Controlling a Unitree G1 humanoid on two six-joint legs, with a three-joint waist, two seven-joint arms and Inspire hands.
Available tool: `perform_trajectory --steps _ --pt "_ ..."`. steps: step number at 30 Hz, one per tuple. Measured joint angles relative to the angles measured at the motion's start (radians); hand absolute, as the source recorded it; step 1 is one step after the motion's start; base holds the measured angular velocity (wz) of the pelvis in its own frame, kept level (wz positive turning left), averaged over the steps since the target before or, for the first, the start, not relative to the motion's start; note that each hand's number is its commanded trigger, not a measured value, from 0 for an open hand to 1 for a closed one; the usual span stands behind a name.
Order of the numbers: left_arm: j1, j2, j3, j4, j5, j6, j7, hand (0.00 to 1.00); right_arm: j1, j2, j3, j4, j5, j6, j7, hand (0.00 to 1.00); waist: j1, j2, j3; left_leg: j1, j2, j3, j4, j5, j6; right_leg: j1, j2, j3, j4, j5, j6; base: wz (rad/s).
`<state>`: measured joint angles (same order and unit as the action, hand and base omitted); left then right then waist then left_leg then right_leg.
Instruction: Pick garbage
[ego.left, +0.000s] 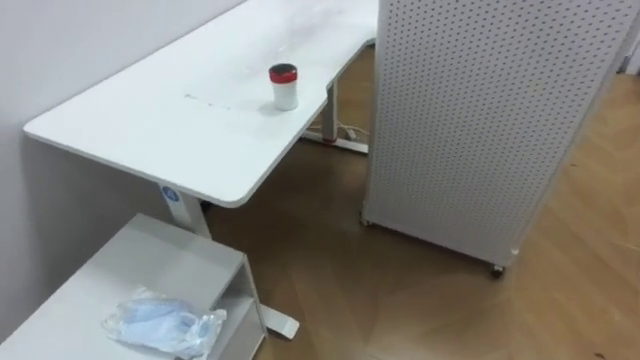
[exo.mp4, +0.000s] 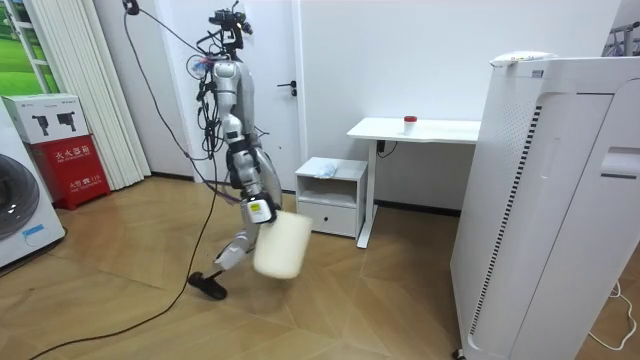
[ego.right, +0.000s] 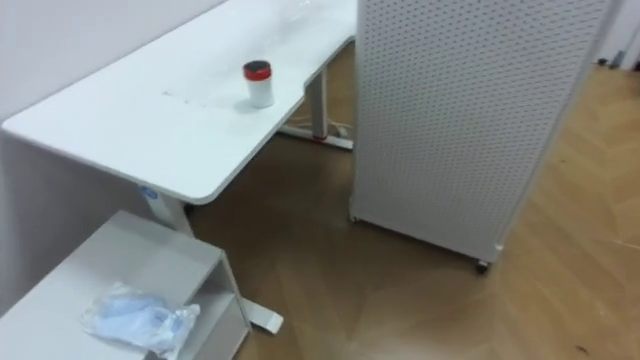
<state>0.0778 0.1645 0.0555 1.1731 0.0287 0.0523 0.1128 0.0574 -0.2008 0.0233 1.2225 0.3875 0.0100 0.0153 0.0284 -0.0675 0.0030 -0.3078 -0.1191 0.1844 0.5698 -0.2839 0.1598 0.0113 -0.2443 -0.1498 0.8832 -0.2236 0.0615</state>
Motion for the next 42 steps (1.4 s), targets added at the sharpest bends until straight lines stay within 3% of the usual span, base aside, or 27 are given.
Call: perform_trajectory --steps 1,2,3,6,8,10,11,12,13,15,19,25,30,34,35,36,37,38,39,40,42 --pt "0.006 0.0 -0.003 -0.018 0.0 -0.013 0.016 0.0 -0.001 0.002 0.003 0.0 0.002 -0.01 0.002 1.0 0.004 0.004 -0.0002 0.036 -0.003 -0.006 -0.03 -0.002 0.004 -0.026 -0.003 0.011 0.055 0.082 -0.003 0.12" --pt "0.016 0.001 -0.002 -0.022 0.0 -0.018 0.024 0.0 0.0 0.003 0.004 -0.001 0.006 -0.013 0.008 1.0 0.006 0.012 -0.0009 0.055 -0.004 -0.01 -0.046 -0.003 0.006 -0.039 -0.008 0.011 0.078 0.095 0.0 0.0" --pt "0.024 0.001 -0.003 -0.036 0.003 -0.021 0.038 0.0 0.001 0.003 0.006 -0.004 0.021 -0.019 0.013 1.0 0.004 0.01 0.002 0.09 -0.004 -0.02 -0.077 -0.003 0.007 -0.078 -0.016 0.0 0.116 0.075 0.01 0.0" --pt "0.042 0.002 -0.014 -0.037 0.002 -0.038 0.063 0.0 0.014 0.002 0.004 -0.004 0.081 -0.032 0.013 1.0 0.001 0.027 0.0068 0.167 0.01 -0.035 -0.14 -0.003 0.011 -0.155 -0.011 -0.018 0.078 -0.022 0.006 0.03" --pt "0.046 0.0 -0.02 -0.045 0.004 -0.046 0.074 0.0 0.015 0.003 0.007 -0.005 0.1 -0.037 0.016 1.0 -0.002 0.033 0.0058 0.187 0.026 -0.049 -0.168 -0.003 0.007 -0.21 0.023 -0.018 -0.041 -0.049 0.002 0.06" --pt "0.045 -0.006 -0.023 -0.065 0.004 -0.064 0.085 0.0 0.028 0.003 0.013 -0.006 0.147 -0.056 0.021 1.0 -0.005 0.034 0.0066 0.224 0.043 -0.068 -0.212 0.003 -0.003 -0.24 0.072 -0.017 -0.281 -0.048 0.0 0.17" --pt "0.045 -0.006 -0.028 -0.065 0.004 -0.066 0.091 0.0 0.032 0.003 0.014 -0.006 0.158 -0.062 0.021 1.0 -0.006 0.034 0.0069 0.236 0.044 -0.075 -0.22 0.004 -0.005 -0.238 0.083 -0.016 -0.338 -0.041 -0.005 0.19" --pt "0.046 -0.005 -0.04 -0.067 0.004 -0.073 0.103 0.0 0.04 0.004 0.014 -0.003 0.162 -0.074 0.02 1.0 -0.015 0.032 0.005 0.262 0.044 -0.089 -0.24 0.003 -0.01 -0.228 0.11 -0.008 -0.461 -0.002 -0.015 0.45" --pt "0.052 -0.005 -0.045 -0.071 0.006 -0.084 0.113 0.0 0.043 0.005 0.011 0.01 0.161 -0.081 0.016 1.0 -0.033 0.033 0.0038 0.288 0.044 -0.113 -0.25 0.003 -0.016 -0.206 0.137 0.025 -0.511 0.084 -0.006 0.54" --pt "0.053 -0.008 -0.05 -0.078 0.022 -0.101 0.127 0.0 0.04 0.0 0.003 0.039 0.159 -0.084 0.016 1.0 -0.046 0.041 -0.0076 0.316 0.057 -0.132 -0.288 0.005 -0.028 -0.157 0.161 0.007 -0.553 0.091 -0.01 0.34" --pt "0.046 -0.01 -0.049 -0.108 0.11 -0.114 0.161 0.0 0.04 -0.002 -0.001 0.062 0.152 -0.1 0.03 1.0 -0.052 0.055 0.0001 0.345 0.075 -0.131 -0.306 0.009 -0.039 -0.114 0.182 0.008 -0.598 0.093 -0.013 0.01" --pt "-0.037 -0.01 -0.051 -0.176 0.205 -0.146 0.2 0.0 -0.012 -0.001 0.028 0.102 0.116 -0.107 0.033 1.0 -0.054 0.046 0.0074 0.336 0.078 -0.133 -0.321 0.011 -0.042 -0.123 0.188 0.012 -0.611 0.093 -0.014 0.0" --pt "-0.133 -0.009 -0.084 -0.168 0.219 -0.168 0.237 0.0 -0.079 0.002 0.077 0.118 0.065 -0.106 0.055 1.0 -0.056 0.039 0.012 0.313 0.071 -0.133 -0.315 0.011 -0.042 -0.137 0.182 0.008 -0.626 0.093 -0.014 -0.02" --pt "-0.212 -0.009 -0.099 -0.164 0.219 -0.183 0.276 0.0 -0.147 0.003 0.134 0.137 0.03 -0.109 0.073 1.0 -0.059 0.042 0.0135 0.237 0.07 -0.128 -0.291 0.011 -0.042 -0.21 0.177 0.001 -0.612 0.099 -0.018 0.05" --pt "-0.218 -0.011 -0.1 -0.158 0.219 -0.185 0.279 0.0 -0.155 0.003 0.147 0.138 0.03 -0.109 0.072 1.0 -0.062 0.044 0.015 0.22 0.07 -0.118 -0.267 0.008 -0.05 -0.212 0.169 0.005 -0.614 0.101 -0.02 0.24" --pt "-0.23 -0.014 -0.104 -0.131 0.218 -0.192 0.287 0.0 -0.167 0.008 0.168 0.14 0.031 -0.11 0.065 1.0 -0.067 0.034 0.0233 0.138 0.068 -0.071 -0.117 0.009 -0.118 -0.204 0.143 0.048 -0.63 0.102 -0.016 0.61" --pt "-0.259 -0.021 -0.117 -0.116 0.211 -0.198 0.294 0.0 -0.174 0.017 0.173 0.149 0.031 -0.115 0.054 1.0 -0.075 0.012 0.038 0.03 0.077 -0.052 -0.05 -0.003 -0.148 -0.202 0.121 0.117 -0.634 0.105 -0.005 0.82" --pt "-0.271 -0.029 -0.126 -0.117 0.207 -0.206 0.295 0.0 -0.176 0.017 0.168 0.158 0.033 -0.122 0.049 1.0 -0.079 0.021 0.0341 -0.019 0.101 -0.062 -0.094 0.009 -0.152 -0.215 0.122 0.123 -0.629 0.105 -0.002 0.89" --pt "-0.297 -0.039 -0.144 -0.125 0.208 -0.223 0.299 0.0 -0.184 0.017 0.152 0.174 0.035 -0.119 0.042 1.0 -0.069 0.034 0.0344 -0.092 0.15 -0.051 -0.13 0.104 -0.091 -0.263 0.126 0.128 -0.582 0.071 0.028 0.33" --pt "-0.302 -0.044 -0.153 -0.124 0.208 -0.231 0.321 0.0 -0.209 0.029 0.161 0.181 0.035 -0.102 0.04 1.0 -0.034 0.016 0.0338 -0.092 0.147 -0.001 -0.139 0.108 -0.086 -0.298 0.112 0.117 -0.555 0.051 0.038 0.0" --pt "-0.303 -0.038 -0.155 -0.112 0.207 -0.231 0.349 0.0 -0.228 0.038 0.194 0.181 0.034 -0.102 0.041 1.0 -0.019 0.016 0.0352 -0.098 0.147 0.005 -0.144 0.108 -0.085 -0.305 0.115 0.078 -0.56 0.056 0.032 -0.25"
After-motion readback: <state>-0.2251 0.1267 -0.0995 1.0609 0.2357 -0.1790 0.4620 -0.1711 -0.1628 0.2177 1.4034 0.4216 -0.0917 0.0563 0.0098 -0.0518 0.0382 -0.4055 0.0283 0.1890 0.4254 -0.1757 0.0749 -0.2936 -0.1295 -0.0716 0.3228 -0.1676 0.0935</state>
